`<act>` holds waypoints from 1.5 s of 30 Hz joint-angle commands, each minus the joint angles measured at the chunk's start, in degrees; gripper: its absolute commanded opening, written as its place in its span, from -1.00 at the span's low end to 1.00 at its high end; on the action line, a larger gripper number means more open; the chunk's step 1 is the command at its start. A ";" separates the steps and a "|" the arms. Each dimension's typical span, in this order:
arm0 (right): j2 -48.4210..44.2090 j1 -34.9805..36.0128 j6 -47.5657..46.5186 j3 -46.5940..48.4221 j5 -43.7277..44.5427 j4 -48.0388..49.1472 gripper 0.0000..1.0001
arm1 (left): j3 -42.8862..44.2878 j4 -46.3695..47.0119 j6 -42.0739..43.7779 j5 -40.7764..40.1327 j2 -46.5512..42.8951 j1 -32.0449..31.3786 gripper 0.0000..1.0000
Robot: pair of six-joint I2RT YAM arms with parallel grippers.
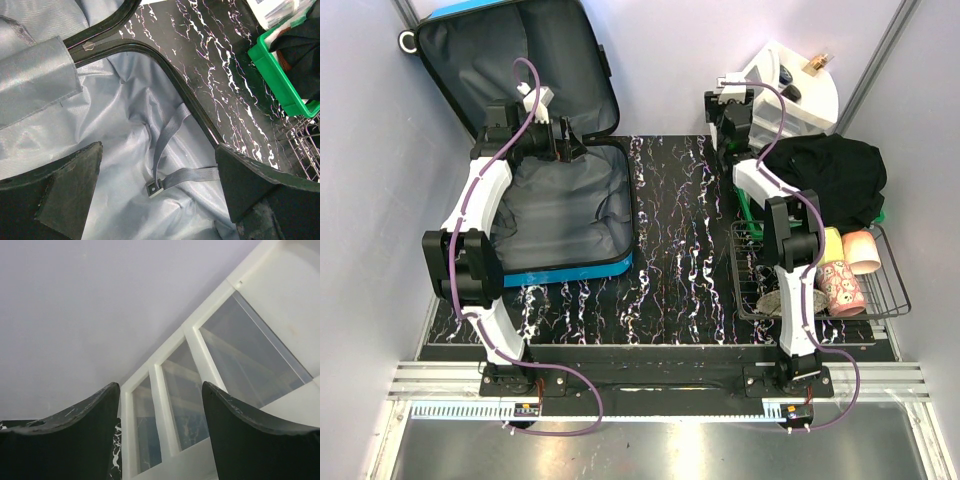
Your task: Open, take out, and arrange the luggage
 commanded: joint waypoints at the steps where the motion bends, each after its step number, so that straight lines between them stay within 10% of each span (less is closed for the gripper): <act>1: -0.28 -1.63 3.21 -0.06 -4.02 -7.06 0.50 | 2.94 0.97 1.17 0.95 0.21 0.19 0.98; 45: 9.39 -4.35 -5.58 9.17 -5.53 -17.26 0.55 | 5.57 -0.96 2.14 -2.21 2.32 2.21 0.98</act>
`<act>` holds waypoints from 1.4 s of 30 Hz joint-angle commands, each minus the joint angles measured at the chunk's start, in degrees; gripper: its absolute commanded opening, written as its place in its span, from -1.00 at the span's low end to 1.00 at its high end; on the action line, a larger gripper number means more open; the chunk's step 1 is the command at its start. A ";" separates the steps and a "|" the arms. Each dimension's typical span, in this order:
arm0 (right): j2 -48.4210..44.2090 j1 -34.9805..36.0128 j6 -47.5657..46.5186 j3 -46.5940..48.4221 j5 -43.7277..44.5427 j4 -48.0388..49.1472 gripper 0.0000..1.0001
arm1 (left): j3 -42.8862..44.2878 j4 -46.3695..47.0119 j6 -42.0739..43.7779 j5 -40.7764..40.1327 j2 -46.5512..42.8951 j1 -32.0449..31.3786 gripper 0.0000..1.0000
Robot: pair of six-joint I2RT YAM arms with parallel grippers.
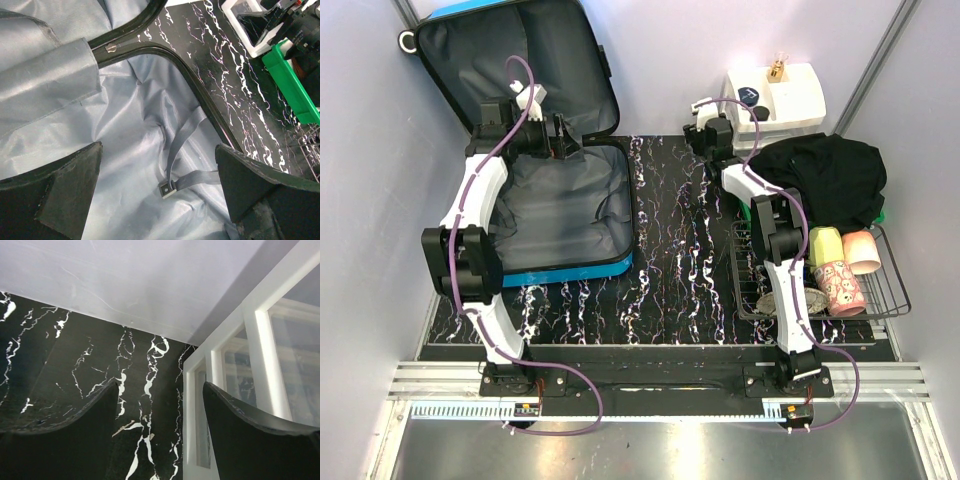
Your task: Open, take out, and arrange the luggage
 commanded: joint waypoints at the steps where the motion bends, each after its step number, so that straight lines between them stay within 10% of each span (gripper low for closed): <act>1: 0.12 -5.38 -3.54 3.07 5.64 1.25 0.57 | 4.81 -1.55 2.05 -2.63 1.16 0.37 0.98; 21: -29.75 -2.30 9.71 -11.07 -35.13 -7.44 0.89 | 21.00 -28.20 13.31 -17.74 -0.50 3.45 0.98; 42: -71.49 -3.88 15.09 -51.85 -18.26 -17.29 0.99 | -18.64 -10.28 11.81 -39.37 -27.90 -15.54 0.98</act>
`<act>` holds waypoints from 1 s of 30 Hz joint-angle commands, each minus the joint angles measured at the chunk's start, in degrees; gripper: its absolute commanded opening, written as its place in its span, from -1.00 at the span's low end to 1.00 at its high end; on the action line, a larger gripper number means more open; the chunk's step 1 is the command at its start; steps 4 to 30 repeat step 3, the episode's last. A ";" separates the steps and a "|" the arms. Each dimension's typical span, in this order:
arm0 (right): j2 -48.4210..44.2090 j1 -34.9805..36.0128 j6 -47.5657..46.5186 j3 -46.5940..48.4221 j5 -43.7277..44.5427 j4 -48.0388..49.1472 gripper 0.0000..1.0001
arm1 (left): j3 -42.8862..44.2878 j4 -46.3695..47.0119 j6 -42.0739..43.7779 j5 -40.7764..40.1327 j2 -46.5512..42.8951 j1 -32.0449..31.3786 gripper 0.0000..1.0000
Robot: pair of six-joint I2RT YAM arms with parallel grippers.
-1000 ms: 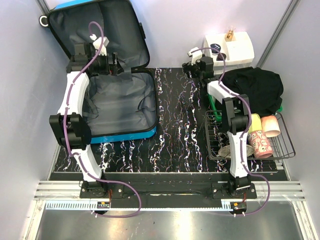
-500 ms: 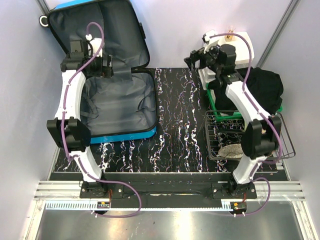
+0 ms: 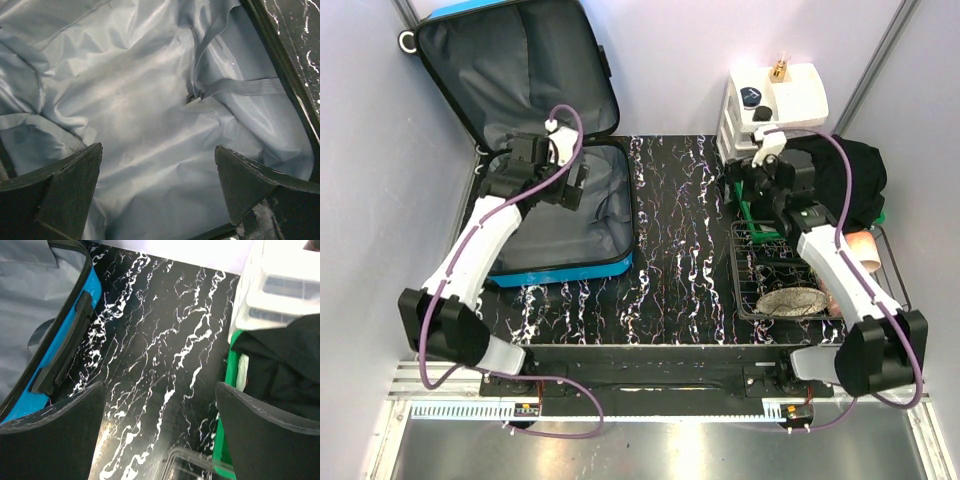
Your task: Open, take out, and arrange the luggage
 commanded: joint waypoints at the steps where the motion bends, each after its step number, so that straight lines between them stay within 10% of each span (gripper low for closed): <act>1: -7.75 -0.21 1.67 -3.12 4.23 0.61 0.99 | -4.02 6.91 -0.84 -5.26 -7.97 0.53 0.98; 30: -10.38 -0.21 2.99 -3.65 4.14 0.34 0.99 | -6.48 8.14 -0.84 -6.39 -12.43 0.62 0.98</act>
